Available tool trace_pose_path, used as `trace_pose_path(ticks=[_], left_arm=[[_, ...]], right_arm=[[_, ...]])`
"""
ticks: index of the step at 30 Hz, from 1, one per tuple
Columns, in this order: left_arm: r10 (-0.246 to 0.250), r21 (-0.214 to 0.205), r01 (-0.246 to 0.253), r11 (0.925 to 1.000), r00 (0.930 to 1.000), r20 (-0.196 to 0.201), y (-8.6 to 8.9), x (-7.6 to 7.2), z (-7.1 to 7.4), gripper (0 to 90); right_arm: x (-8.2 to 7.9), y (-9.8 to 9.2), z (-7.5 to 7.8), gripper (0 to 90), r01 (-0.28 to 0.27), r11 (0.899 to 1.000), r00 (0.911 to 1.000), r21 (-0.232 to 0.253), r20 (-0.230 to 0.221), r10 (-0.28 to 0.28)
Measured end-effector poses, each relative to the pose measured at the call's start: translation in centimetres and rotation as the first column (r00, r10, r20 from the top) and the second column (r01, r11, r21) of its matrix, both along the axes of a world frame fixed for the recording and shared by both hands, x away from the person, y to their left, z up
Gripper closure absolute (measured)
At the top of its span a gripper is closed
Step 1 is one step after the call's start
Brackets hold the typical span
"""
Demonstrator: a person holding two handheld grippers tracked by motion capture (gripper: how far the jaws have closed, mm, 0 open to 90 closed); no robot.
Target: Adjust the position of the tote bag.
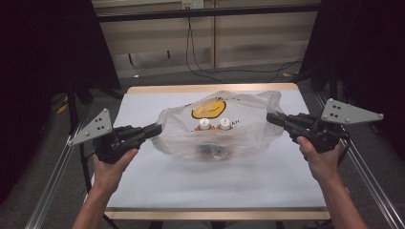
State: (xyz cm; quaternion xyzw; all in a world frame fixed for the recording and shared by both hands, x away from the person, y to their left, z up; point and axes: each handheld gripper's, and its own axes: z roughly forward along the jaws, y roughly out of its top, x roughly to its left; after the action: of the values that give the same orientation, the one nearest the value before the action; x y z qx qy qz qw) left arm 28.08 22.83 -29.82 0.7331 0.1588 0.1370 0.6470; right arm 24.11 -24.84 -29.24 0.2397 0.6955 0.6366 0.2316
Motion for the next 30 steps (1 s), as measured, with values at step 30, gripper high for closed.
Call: trace_pose_path(ticks=[30], left_arm=[[0.065, -0.076, -0.061, 0.9953, 0.9959, 0.063, 0.4, 2.3, 3.3, 89.9]], right_arm=[[2.1, -0.8, 5.5, 90.0, 0.069, 0.997, 0.9947, 0.037, 0.074, -0.072]])
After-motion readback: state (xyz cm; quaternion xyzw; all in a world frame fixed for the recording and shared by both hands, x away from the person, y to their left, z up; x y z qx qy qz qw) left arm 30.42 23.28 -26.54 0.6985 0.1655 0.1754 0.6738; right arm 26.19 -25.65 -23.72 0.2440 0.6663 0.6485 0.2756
